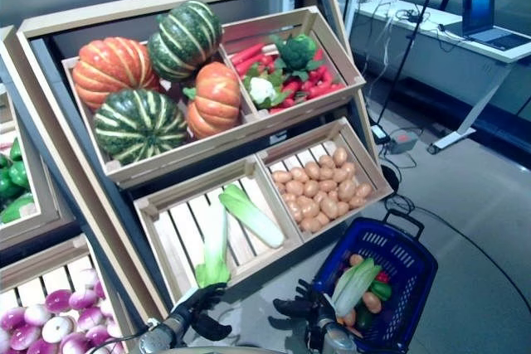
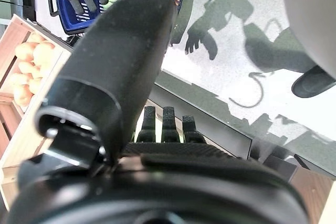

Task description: Put vegetables into the basket

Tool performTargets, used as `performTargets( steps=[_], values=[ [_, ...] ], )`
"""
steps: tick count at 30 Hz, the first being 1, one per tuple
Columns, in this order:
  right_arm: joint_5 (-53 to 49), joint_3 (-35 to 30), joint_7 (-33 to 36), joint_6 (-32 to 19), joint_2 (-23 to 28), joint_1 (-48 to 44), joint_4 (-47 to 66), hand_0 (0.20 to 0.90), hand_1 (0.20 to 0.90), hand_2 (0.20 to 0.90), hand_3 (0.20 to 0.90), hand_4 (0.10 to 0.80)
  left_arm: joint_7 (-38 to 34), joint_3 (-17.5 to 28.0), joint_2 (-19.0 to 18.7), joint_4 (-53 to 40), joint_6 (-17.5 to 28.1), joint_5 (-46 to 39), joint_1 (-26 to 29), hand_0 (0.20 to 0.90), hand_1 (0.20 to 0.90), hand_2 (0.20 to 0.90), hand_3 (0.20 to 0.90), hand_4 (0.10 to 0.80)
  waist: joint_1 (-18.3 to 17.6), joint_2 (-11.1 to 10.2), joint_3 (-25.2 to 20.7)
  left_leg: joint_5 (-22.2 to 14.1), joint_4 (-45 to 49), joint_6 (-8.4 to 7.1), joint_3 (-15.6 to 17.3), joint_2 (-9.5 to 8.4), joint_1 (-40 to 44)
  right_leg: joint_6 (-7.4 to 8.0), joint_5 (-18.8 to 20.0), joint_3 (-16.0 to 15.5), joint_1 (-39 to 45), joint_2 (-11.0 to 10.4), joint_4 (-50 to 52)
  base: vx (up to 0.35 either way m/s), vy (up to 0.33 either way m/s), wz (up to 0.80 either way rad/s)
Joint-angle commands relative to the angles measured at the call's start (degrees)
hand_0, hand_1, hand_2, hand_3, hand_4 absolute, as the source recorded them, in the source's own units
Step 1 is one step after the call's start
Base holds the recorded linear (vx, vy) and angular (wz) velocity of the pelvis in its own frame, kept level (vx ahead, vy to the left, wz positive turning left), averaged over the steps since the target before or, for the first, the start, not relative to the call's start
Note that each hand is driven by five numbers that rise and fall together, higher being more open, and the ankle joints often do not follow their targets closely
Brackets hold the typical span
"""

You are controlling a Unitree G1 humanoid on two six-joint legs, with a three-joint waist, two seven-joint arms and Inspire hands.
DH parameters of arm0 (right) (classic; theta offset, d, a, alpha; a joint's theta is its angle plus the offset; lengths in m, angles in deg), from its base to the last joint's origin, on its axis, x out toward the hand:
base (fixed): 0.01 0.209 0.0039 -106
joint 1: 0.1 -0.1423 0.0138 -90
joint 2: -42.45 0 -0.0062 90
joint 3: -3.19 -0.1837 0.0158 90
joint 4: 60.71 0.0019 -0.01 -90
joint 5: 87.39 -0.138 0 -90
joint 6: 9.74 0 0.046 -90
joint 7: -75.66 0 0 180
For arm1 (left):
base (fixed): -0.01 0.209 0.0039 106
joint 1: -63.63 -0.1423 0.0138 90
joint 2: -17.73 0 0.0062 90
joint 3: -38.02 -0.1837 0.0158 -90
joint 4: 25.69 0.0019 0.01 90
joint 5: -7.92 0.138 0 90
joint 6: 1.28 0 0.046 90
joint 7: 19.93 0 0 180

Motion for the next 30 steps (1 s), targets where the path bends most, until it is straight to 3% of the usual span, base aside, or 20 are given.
performTargets(
  steps=[1, 7, 18, 26, 30],
  values=[
    [-0.02, 0.56, -4.06, -5.20, -2.23, -7.62, -0.83, 0.900, 0.900, 0.900, 0.900, 0.800, 0.29, 0.32, 0.29, 2.52, 5.42, 0.23, 8.12, 0.900, 0.900, 0.900, 0.900, 0.800, -0.26, -2.97, 2.67, -3.35, 0.11, 1.22, 1.14, -1.39, 0.84, -0.95, -1.29, 1.22, 2.66, -1.89, 0.25, 0.000, 0.000, 0.00],
    [-0.58, 0.31, -3.62, -5.35, -2.71, -7.80, -1.21, 0.900, 0.900, 0.900, 0.900, 0.800, 1.76, 0.05, 0.58, 3.18, 3.62, -0.63, 8.18, 0.900, 0.900, 0.900, 0.900, 0.800, -0.23, -2.94, 2.94, -3.22, 0.11, 1.28, 1.16, -1.48, 0.69, -0.91, -1.20, 1.20, 2.53, -1.93, 0.24, 0.000, 0.000, 0.00],
    [-0.05, 0.18, -3.11, -5.38, -3.36, -7.85, -2.50, 0.900, 0.900, 0.900, 0.900, 0.800, -0.56, -0.84, 1.26, 4.91, 4.40, 2.29, 8.60, 0.900, 0.900, 0.900, 0.900, 0.800, -0.33, -3.07, 2.74, -3.29, 0.11, 1.37, 1.24, -1.63, 0.70, -0.81, -1.12, 1.26, 2.48, -1.89, 0.16, 0.000, 0.000, 0.00],
    [0.30, 0.35, -2.88, -5.26, -3.17, -7.85, -2.72, 0.900, 0.900, 0.900, 0.900, 0.800, -3.15, -1.39, 0.92, 3.82, 7.23, 4.36, 8.93, 0.900, 0.900, 0.900, 0.900, 0.800, -0.46, -3.12, 2.77, -3.27, 0.11, 1.32, 1.33, -1.61, 0.70, -0.86, -1.14, 1.39, 2.48, -1.83, 0.13, 0.000, 0.000, 0.00],
    [-0.58, 0.66, -2.28, -5.04, -2.89, -7.72, -1.99, 0.900, 0.900, 0.900, 0.900, 0.800, -10.75, -0.49, -0.55, -0.34, 11.22, 6.25, 9.56, 0.900, 0.900, 0.900, 0.900, 0.800, -0.36, -3.17, 2.84, -3.36, 0.11, 1.14, 1.33, -1.69, 0.79, -0.89, -1.19, 1.50, 2.54, -1.80, 0.13, 0.000, 0.000, 0.00]
  ],
)
